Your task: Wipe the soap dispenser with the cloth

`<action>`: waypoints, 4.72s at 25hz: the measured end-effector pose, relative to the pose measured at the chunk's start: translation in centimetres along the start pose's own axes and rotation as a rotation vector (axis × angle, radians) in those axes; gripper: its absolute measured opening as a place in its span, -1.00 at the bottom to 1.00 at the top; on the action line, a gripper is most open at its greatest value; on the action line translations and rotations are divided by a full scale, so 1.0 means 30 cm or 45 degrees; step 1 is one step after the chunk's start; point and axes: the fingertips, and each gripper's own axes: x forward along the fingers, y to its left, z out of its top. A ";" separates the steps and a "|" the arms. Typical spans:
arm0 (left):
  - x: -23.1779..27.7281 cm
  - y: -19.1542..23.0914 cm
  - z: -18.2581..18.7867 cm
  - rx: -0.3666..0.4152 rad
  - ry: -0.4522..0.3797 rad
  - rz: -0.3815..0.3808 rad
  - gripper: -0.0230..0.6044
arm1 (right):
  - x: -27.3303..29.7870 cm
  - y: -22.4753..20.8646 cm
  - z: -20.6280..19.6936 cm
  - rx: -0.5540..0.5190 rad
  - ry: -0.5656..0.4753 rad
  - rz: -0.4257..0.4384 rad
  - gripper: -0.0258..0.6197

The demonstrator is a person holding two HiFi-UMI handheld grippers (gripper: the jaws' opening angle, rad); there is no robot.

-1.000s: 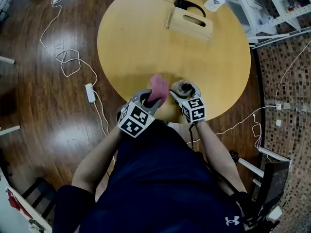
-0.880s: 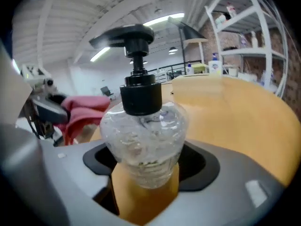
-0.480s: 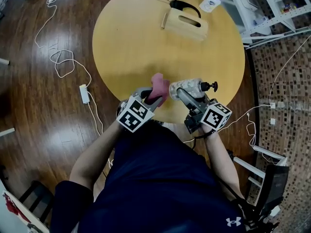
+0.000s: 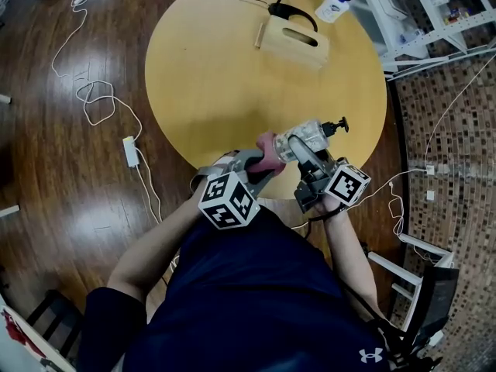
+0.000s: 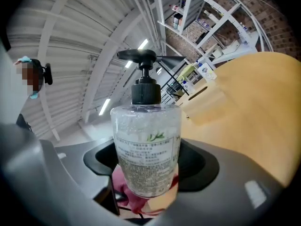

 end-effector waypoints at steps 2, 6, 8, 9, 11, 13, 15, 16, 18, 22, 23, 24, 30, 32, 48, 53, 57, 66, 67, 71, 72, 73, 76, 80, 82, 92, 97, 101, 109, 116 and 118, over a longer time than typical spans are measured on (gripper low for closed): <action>-0.006 0.045 -0.027 -0.061 0.006 0.038 -0.59 | -0.016 0.008 -0.024 0.038 0.007 0.021 0.20; 0.040 0.077 -0.098 -0.075 0.098 0.016 -0.59 | 0.005 0.087 -0.057 0.044 0.035 0.086 0.20; 0.070 0.041 -0.108 -0.050 0.123 -0.039 -0.59 | 0.035 0.121 -0.052 0.013 0.033 0.097 0.20; 0.081 0.014 -0.103 -0.037 0.123 -0.070 -0.59 | 0.049 0.126 -0.046 -0.002 0.028 0.093 0.20; 0.093 -0.044 -0.078 -0.003 0.105 -0.126 -0.59 | 0.067 0.112 -0.033 -0.026 0.021 0.067 0.20; 0.089 -0.079 -0.050 0.037 0.086 -0.146 -0.59 | 0.068 0.080 -0.025 -0.030 0.019 0.038 0.20; 0.070 -0.077 -0.039 0.052 0.083 -0.125 -0.59 | 0.050 0.045 -0.021 -0.021 0.014 0.012 0.20; 0.054 -0.064 -0.037 0.044 0.079 -0.106 -0.59 | 0.034 0.027 -0.021 -0.016 0.010 -0.004 0.20; 0.018 -0.022 -0.036 -0.004 0.060 -0.062 -0.59 | 0.000 -0.004 -0.026 -0.004 0.009 -0.035 0.20; 0.000 0.070 -0.077 -0.075 0.088 0.005 -0.59 | -0.031 0.016 -0.070 0.014 0.032 -0.030 0.20; 0.012 0.074 -0.095 -0.067 0.113 -0.002 -0.59 | -0.026 0.040 -0.081 0.009 0.034 -0.014 0.20; 0.028 0.069 -0.110 -0.066 0.133 -0.018 -0.59 | -0.019 0.064 -0.087 -0.001 0.031 0.001 0.20; 0.059 -0.055 -0.080 -0.122 0.071 -0.170 -0.59 | 0.040 0.064 -0.072 -0.042 0.029 -0.011 0.20; 0.052 -0.073 -0.074 -0.109 0.062 -0.166 -0.59 | 0.034 0.010 -0.069 -0.009 0.015 -0.037 0.20; 0.090 0.292 -0.330 -0.203 0.373 0.171 -0.59 | 0.032 -0.450 -0.146 -0.286 0.212 -0.623 0.20; 0.099 0.439 -0.352 -0.306 0.357 0.242 -0.59 | 0.180 -0.502 -0.158 -0.445 0.270 -0.661 0.20; 0.074 0.509 -0.374 -0.334 0.369 0.331 -0.59 | 0.270 -0.498 -0.152 -0.561 0.279 -0.637 0.20; 0.132 0.516 -0.392 -0.472 0.329 0.338 -0.59 | 0.161 -0.568 -0.219 -0.663 0.235 -0.732 0.21; 0.137 0.511 -0.402 -0.485 0.332 0.337 -0.59 | 0.155 -0.566 -0.224 -0.665 0.234 -0.732 0.21; 0.175 0.426 -0.470 -0.589 0.399 0.229 -0.59 | 0.119 -0.553 -0.238 -0.667 0.249 -0.734 0.21; 0.190 0.397 -0.491 -0.613 0.429 0.189 -0.58 | 0.104 -0.549 -0.239 -0.676 0.261 -0.739 0.22; 0.204 0.374 -0.510 -0.630 0.453 0.161 -0.56 | 0.088 -0.548 -0.240 -0.687 0.274 -0.742 0.22; 0.216 0.364 -0.535 -0.675 0.452 0.157 -0.20 | 0.066 -0.585 -0.254 -0.682 0.338 -0.723 0.23; 0.161 0.410 -0.524 -0.723 0.390 0.198 0.44 | 0.019 -0.618 -0.270 -0.528 0.375 -0.758 0.49; 0.091 0.423 -0.521 -0.776 0.318 0.213 0.44 | -0.038 -0.594 -0.292 -0.439 0.342 -0.786 0.49; -0.229 0.154 -0.642 -0.921 0.118 0.272 -0.12 | -0.330 -0.405 -0.502 -0.119 0.195 -0.776 -0.33; -0.232 -0.048 -0.450 -0.694 -0.009 0.270 -0.92 | -0.353 -0.262 -0.563 -0.146 0.161 -0.587 -0.87; -0.161 -0.255 -0.229 -0.530 -0.053 0.221 -0.92 | -0.395 -0.102 -0.605 -0.208 0.109 -0.335 -0.89; -0.090 -0.784 -0.139 -0.602 0.000 0.092 -0.92 | -0.689 0.098 -0.780 -0.090 0.003 -0.005 -0.89; -0.122 -0.816 -0.155 -0.565 0.030 0.204 -0.92 | -0.772 0.152 -0.777 -0.039 -0.070 0.039 -0.89; -0.128 -0.815 -0.137 -0.516 0.001 0.205 -0.92 | -0.758 0.166 -0.775 -0.064 -0.063 0.050 -0.89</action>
